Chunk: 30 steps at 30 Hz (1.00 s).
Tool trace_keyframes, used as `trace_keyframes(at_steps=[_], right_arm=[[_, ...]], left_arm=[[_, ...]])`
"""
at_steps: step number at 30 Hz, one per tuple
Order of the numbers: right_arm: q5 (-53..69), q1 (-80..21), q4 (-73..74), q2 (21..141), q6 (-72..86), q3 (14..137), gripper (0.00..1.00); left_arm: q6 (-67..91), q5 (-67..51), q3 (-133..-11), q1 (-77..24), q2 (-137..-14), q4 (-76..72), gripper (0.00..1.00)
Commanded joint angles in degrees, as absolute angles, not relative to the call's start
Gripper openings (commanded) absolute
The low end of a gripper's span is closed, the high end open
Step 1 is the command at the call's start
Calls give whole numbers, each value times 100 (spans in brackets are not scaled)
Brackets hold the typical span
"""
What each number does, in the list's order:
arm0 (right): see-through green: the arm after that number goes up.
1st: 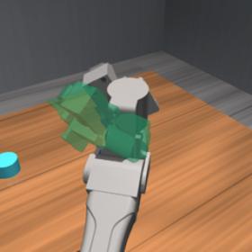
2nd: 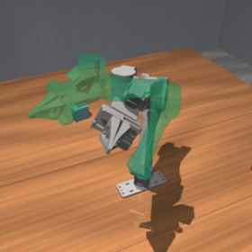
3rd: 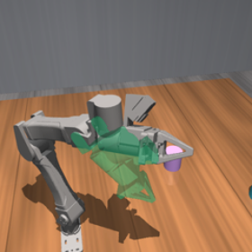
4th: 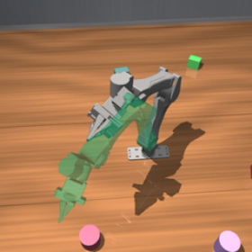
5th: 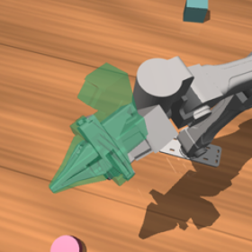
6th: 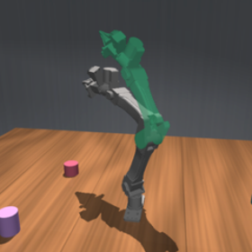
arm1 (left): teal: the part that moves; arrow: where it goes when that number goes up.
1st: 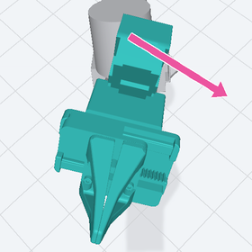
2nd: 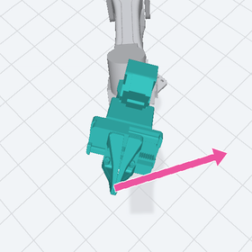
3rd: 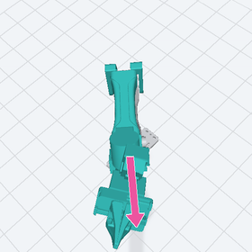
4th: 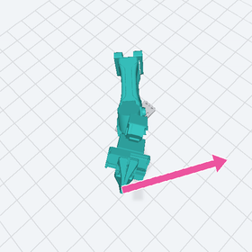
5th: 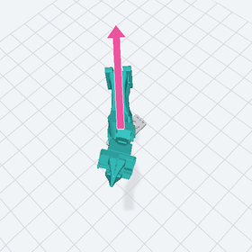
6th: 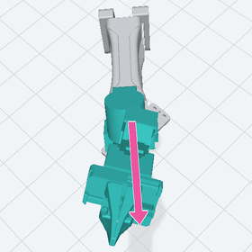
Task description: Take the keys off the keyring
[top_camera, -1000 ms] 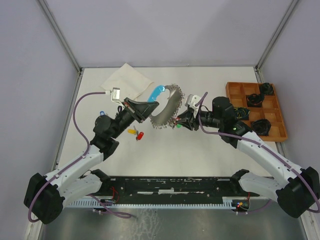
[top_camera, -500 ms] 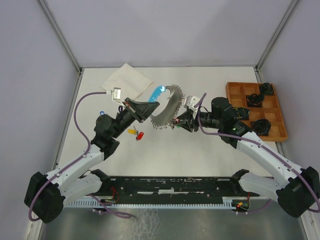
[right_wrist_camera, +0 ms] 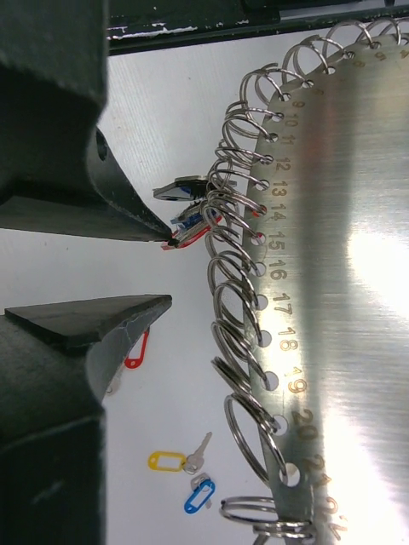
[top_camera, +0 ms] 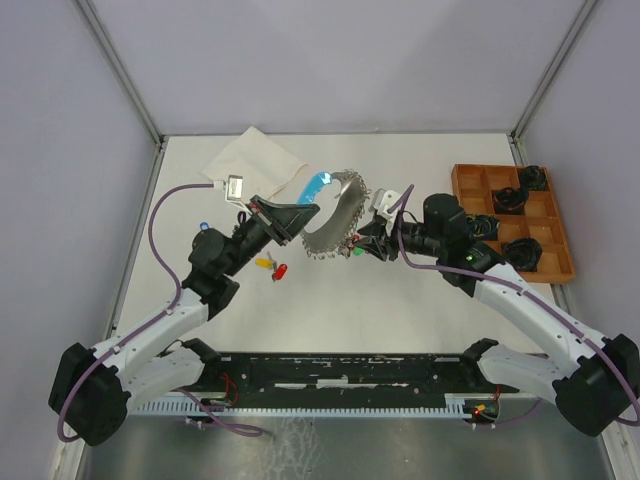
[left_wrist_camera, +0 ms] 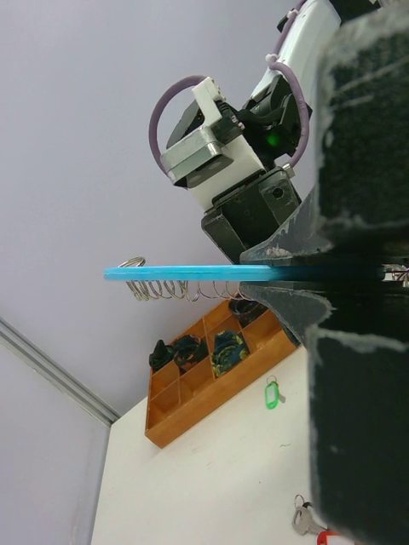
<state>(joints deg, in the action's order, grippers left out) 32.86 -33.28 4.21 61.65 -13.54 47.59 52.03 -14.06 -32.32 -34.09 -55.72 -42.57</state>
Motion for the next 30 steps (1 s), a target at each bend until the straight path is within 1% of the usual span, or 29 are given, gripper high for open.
trace_keyframes(at_steps=[1,7,15,20,30], right_arm=[[3163,-3359,317,6012,-1404,5062,39],[3557,-3357,273,6013,-1318,5042,38],[3788,-3357,73,6096,-1178,4928,40],[3775,-3373,-65,6140,-1111,4846,37],[3879,-3404,-321,6184,-1069,4707,30]], left_arm=[[5447,-1519,-3568,-3377,-5558,-4812,3],[5532,-1579,-3562,-3378,-5651,-4918,3],[5616,-1636,-3560,-3373,-5694,-5016,3],[5718,-1702,-3568,-3375,-5723,-5124,3],[5939,-1860,-3603,-3377,-5773,-5367,3]])
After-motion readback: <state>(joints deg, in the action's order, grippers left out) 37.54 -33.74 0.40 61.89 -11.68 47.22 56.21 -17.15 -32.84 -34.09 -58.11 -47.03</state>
